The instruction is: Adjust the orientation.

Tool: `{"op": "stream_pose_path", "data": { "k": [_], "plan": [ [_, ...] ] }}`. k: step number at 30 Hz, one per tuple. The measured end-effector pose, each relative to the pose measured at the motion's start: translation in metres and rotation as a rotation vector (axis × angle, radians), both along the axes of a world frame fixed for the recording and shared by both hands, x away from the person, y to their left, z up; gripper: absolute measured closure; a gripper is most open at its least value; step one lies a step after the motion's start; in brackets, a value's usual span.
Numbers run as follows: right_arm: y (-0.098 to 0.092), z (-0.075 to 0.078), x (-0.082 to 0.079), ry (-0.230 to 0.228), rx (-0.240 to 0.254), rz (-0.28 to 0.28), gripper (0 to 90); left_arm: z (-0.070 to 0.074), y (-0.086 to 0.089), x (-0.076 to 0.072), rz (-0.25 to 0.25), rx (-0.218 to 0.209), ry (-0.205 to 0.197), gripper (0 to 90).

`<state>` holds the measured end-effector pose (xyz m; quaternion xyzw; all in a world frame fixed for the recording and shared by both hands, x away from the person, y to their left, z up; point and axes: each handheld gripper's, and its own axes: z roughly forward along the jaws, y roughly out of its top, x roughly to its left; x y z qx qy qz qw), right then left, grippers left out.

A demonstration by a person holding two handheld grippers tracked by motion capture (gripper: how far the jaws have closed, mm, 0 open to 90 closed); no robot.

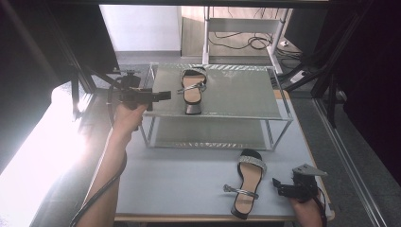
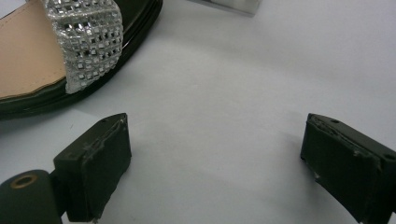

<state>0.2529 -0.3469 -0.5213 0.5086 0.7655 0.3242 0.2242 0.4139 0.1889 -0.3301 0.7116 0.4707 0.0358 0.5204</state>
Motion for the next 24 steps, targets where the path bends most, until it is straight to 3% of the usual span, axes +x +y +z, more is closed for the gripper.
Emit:
{"op": "stream_pose_path", "data": {
  "k": [12, 24],
  "plan": [
    [0.000, 0.000, 0.000, -0.001, -0.001, 0.000, 8.1, -0.005, -0.013, -0.022, -0.055, 0.001, -0.027, 0.0],
    [0.000, 0.000, 0.000, 0.000, 0.002, -0.001, 8.1, -0.014, -0.020, -0.054, -0.097, -0.006, -0.059, 0.0]
  ]
}}
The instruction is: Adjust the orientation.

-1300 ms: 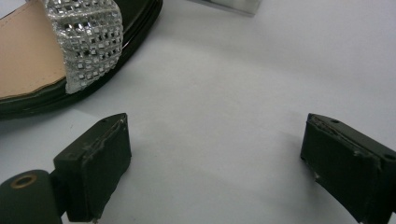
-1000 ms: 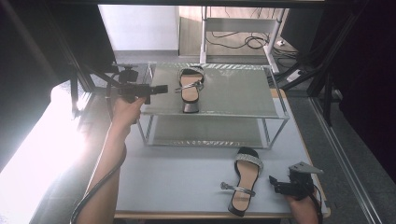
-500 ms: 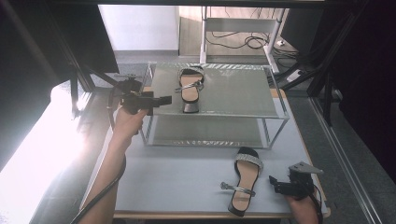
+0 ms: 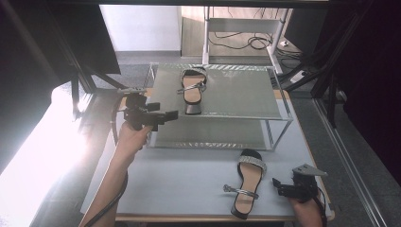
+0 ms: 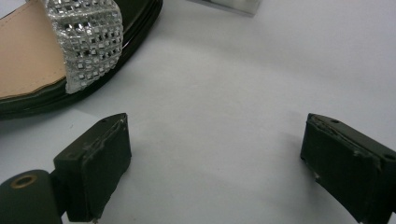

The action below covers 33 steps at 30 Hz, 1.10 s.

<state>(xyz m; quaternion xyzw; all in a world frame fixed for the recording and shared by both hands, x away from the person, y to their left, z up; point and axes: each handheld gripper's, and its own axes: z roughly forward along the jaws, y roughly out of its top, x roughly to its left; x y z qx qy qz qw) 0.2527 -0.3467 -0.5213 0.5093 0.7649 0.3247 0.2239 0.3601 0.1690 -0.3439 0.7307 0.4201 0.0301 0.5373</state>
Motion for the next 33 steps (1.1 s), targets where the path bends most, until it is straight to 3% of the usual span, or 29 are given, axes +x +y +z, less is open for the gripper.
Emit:
{"op": "stream_pose_path", "data": {
  "k": [15, 33],
  "plan": [
    [0.000, 0.000, 0.000, 0.000, -0.003, 0.002, 8.1, -0.025, -0.006, -0.027, -0.032, 0.023, -0.017, 0.0],
    [0.000, 0.000, 0.000, -0.002, -0.002, 0.002, 8.1, -0.084, -0.013, -0.043, -0.016, 0.082, -0.024, 0.0]
  ]
}}
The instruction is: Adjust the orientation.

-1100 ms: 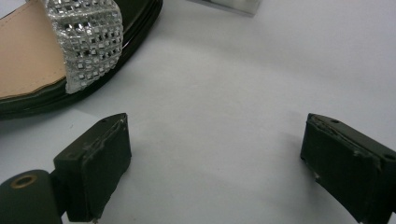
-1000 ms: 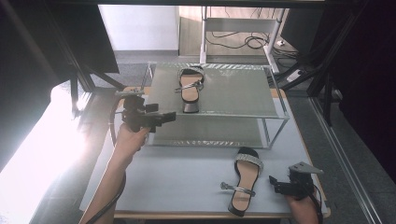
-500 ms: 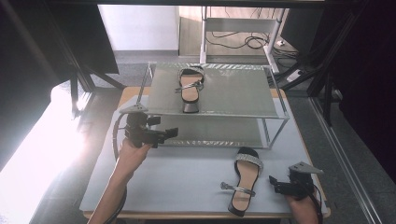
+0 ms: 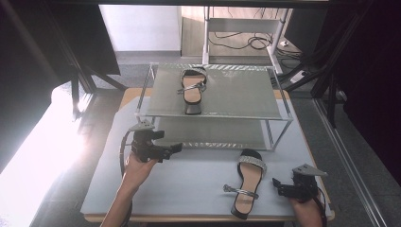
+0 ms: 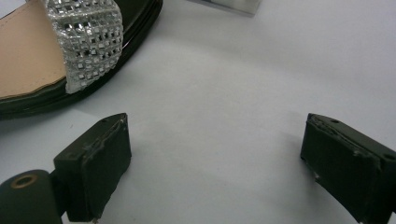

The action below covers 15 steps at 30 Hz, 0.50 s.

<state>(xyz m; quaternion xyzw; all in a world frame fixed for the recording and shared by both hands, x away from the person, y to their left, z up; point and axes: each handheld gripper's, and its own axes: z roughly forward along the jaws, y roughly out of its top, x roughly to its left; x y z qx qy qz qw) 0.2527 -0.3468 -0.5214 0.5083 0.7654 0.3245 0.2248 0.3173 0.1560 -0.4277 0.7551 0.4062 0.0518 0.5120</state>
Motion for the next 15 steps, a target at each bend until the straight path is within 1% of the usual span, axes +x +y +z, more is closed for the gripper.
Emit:
{"op": "stream_pose_path", "data": {
  "k": [1, 2, 3, 4, 5, 6, 7, 8, 9, 11, 13, 15],
  "plan": [
    [0.000, 0.000, 0.000, 0.000, 0.000, -0.001, 8.1, -0.003, 0.000, -0.001, 0.001, 0.002, 0.001, 0.0],
    [0.000, 0.000, 0.000, 0.000, 0.001, -0.001, 8.1, -0.009, -0.001, -0.002, 0.004, 0.004, 0.001, 0.0],
    [0.000, 0.000, 0.000, 0.000, 0.001, -0.001, 8.1, -0.009, -0.001, -0.002, 0.004, 0.004, 0.001, 0.0],
    [0.000, 0.000, 0.000, 0.000, 0.001, -0.001, 8.1, -0.015, -0.001, -0.003, 0.007, 0.006, 0.002, 0.0],
    [0.000, 0.000, 0.000, 0.000, 0.001, -0.001, 8.1, -0.018, 0.000, -0.004, 0.007, 0.007, 0.001, 0.0],
    [0.000, 0.000, 0.000, 0.000, 0.001, -0.001, 8.1, -0.018, 0.000, -0.004, 0.007, 0.007, 0.001, 0.0],
    [0.000, 0.000, 0.000, 0.000, 0.001, -0.001, 8.1, -0.024, 0.000, -0.005, 0.006, 0.008, 0.005, 0.0],
    [0.000, 0.000, 0.000, 0.000, 0.001, -0.001, 8.1, -0.027, 0.000, -0.006, 0.008, 0.010, 0.006, 0.0],
    [0.000, 0.000, 0.000, 0.000, 0.001, -0.001, 8.1, -0.027, 0.000, -0.006, 0.008, 0.010, 0.006, 0.0],
    [0.000, 0.000, 0.000, 0.000, 0.001, -0.001, 8.1, -0.035, 0.000, -0.008, 0.008, 0.017, 0.007, 0.0],
    [0.000, 0.000, 0.000, 0.000, 0.001, -0.001, 8.1, -0.037, 0.000, -0.009, 0.007, 0.019, 0.008, 0.0],
    [0.000, 0.000, 0.000, 0.000, 0.000, -0.001, 8.1, -0.045, -0.002, -0.011, 0.004, 0.042, 0.006, 0.0]
  ]
}}
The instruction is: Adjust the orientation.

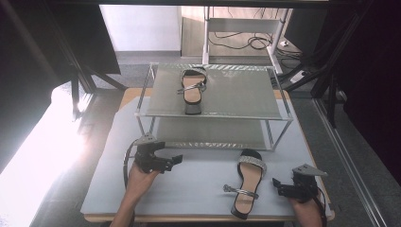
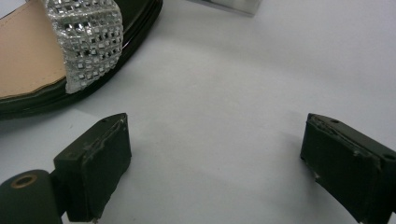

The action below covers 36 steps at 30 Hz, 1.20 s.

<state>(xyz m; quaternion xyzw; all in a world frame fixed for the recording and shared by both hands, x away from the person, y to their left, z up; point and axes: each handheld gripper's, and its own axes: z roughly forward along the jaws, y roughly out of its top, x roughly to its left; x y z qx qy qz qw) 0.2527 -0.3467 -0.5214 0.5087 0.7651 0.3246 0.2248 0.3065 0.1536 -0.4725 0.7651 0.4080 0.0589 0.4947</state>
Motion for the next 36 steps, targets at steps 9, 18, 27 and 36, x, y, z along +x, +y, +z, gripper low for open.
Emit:
{"op": "stream_pose_path", "data": {
  "k": [9, 18, 27, 36],
  "plan": [
    [0.000, 0.000, 0.000, 0.002, 0.001, 0.000, 8.2, -0.021, -0.008, -0.008, -0.005, 0.081, -0.003, 0.0],
    [0.000, 0.001, 0.001, 0.013, 0.000, 0.002, 7.6, -0.043, -0.012, -0.015, 0.004, 0.174, 0.018, 0.0],
    [0.010, 0.003, 0.016, 0.006, -0.025, 0.009, 6.5, -0.049, -0.017, -0.020, 0.017, 0.292, 0.020, 0.0],
    [0.031, 0.009, 0.046, 0.023, -0.065, 0.008, 12.5, -0.051, -0.021, -0.021, 0.020, 0.347, 0.038, 0.0]
  ]
}}
